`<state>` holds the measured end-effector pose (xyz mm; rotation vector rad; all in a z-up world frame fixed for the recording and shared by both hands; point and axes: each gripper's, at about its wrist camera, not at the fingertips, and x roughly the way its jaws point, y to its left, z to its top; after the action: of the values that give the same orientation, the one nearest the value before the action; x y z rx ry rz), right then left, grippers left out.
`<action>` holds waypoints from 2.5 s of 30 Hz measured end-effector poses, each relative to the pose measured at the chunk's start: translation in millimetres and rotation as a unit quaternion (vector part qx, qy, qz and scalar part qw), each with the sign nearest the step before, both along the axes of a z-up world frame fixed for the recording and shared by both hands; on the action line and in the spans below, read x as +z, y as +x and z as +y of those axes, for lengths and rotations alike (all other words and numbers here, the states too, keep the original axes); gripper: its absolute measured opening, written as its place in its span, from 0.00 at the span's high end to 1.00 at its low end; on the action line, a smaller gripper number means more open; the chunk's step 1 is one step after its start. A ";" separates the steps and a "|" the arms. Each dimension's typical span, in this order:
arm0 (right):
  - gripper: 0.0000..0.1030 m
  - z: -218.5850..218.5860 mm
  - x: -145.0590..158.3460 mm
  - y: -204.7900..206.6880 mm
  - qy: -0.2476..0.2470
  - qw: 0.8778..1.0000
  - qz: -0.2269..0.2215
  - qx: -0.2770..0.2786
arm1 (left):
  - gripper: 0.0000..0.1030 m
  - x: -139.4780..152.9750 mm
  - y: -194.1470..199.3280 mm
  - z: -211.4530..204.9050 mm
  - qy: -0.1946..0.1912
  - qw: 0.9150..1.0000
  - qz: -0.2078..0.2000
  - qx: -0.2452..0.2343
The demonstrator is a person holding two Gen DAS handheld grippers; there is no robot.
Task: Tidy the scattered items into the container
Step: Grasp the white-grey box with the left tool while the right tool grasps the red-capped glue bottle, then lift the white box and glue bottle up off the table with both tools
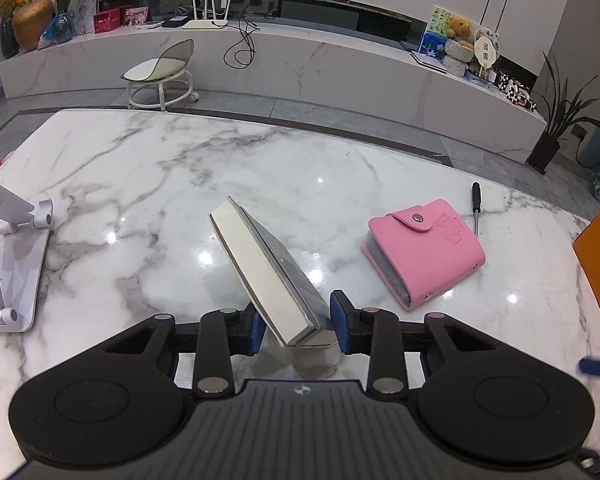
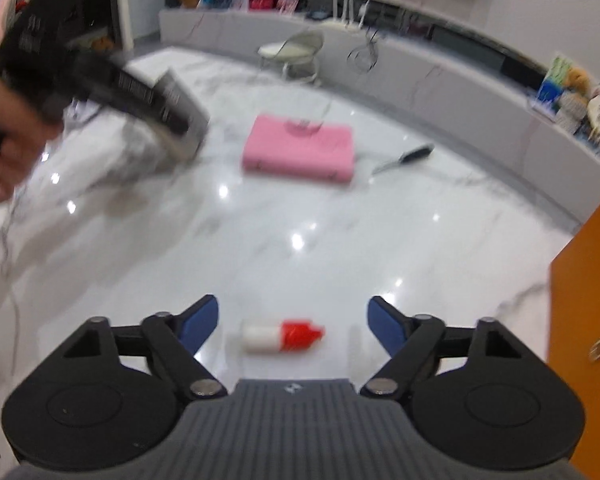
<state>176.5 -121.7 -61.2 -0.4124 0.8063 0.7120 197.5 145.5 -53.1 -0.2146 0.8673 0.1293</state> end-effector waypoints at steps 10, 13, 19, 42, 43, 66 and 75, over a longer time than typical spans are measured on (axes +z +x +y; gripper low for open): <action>0.41 -4.2 -11.3 8.4 0.010 0.999 0.029 -0.019 | 0.62 -0.9 -2.3 5.8 -0.011 1.000 0.003 -0.006; 0.43 -4.6 -10.1 9.1 0.009 0.999 0.030 -0.019 | 0.62 -0.8 -3.4 6.7 -0.011 1.000 0.003 -0.006; 0.49 -6.0 -8.7 7.4 0.006 0.999 0.035 -0.009 | 0.63 0.3 -5.9 7.3 -0.010 1.000 0.004 -0.004; 0.50 -5.1 14.7 2.3 0.014 1.000 0.022 -0.007 | 0.82 27.7 -21.0 0.3 0.000 1.000 -0.012 -0.022; 0.50 -5.0 16.3 2.5 0.015 1.000 0.022 -0.008 | 0.82 28.9 -21.6 0.2 0.000 1.000 -0.012 -0.022; 0.50 -18.1 62.8 7.8 0.040 0.998 -0.016 -0.039 | 0.82 80.1 -33.6 -26.4 0.005 0.996 -0.081 -0.037; 0.50 -43.0 116.6 21.0 0.088 0.991 -0.066 -0.080 | 0.82 121.8 -39.5 -41.5 0.009 0.990 -0.126 -0.057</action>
<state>197.5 -164.7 55.4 -0.2293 0.6377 0.5942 158.0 104.0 68.7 -0.1595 0.6245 0.0022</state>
